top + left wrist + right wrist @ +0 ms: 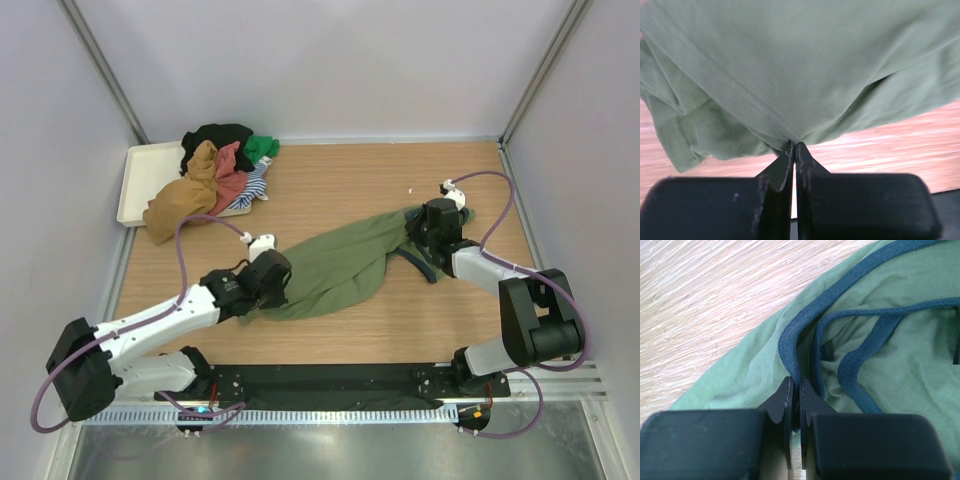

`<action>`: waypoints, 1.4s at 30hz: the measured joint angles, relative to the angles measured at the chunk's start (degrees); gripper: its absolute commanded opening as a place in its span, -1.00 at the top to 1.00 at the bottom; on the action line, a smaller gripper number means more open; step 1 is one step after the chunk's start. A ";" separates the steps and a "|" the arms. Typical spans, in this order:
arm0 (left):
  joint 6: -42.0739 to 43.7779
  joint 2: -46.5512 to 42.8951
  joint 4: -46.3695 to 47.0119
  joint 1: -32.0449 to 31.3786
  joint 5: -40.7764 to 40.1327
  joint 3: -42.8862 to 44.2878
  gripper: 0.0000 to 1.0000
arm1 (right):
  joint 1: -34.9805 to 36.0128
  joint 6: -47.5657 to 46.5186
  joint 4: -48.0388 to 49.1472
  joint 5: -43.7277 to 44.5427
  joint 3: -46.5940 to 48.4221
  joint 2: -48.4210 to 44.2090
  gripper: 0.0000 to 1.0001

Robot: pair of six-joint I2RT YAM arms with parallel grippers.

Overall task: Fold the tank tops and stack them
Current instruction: Flatten the tank top out

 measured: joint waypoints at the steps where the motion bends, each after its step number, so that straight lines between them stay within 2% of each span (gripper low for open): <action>1: 0.39 -0.68 -0.59 0.68 0.11 1.38 1.00 | -0.02 0.00 0.00 -0.04 0.00 0.00 0.97; 4: 2.56 -1.75 -0.74 5.42 1.84 4.44 1.00 | 0.00 0.11 0.00 -0.13 0.00 0.00 0.98; 8: 6.12 0.20 0.57 16.11 6.71 5.40 1.00 | -0.02 0.13 0.00 -0.20 0.00 0.00 0.98; 10: 8.11 4.04 0.90 20.55 8.63 6.16 1.00 | -0.02 0.13 0.00 -0.33 -0.02 0.00 0.98; 16: 12.17 16.87 3.87 27.39 14.51 10.29 1.00 | 0.00 0.15 0.02 -0.66 0.00 0.00 0.98; 19: 13.25 19.56 5.05 28.52 15.63 11.63 0.72 | 0.00 0.17 0.02 -0.74 0.00 0.00 0.97; 20: 13.44 19.54 5.33 28.59 15.82 11.67 0.47 | -0.02 0.17 0.02 -0.74 0.00 0.00 0.98; 22: 13.60 18.58 5.92 28.59 16.33 11.61 0.17 | 0.00 0.20 0.04 -0.76 -0.02 0.00 0.98; 23: 13.62 17.86 6.29 28.59 16.50 11.47 0.11 | 0.00 0.20 0.04 -0.76 0.00 0.00 0.98; 26: 13.22 14.03 7.17 28.59 17.22 10.05 0.05 | 0.00 0.26 0.07 -0.87 -0.02 0.00 0.98; 33: 12.74 5.01 8.04 28.52 20.85 3.10 0.08 | 0.00 0.42 0.31 -1.03 -0.02 0.02 0.98; 42: 11.98 4.98 8.13 28.48 23.06 -2.45 0.05 | 0.00 0.57 0.46 -1.22 0.00 0.52 0.98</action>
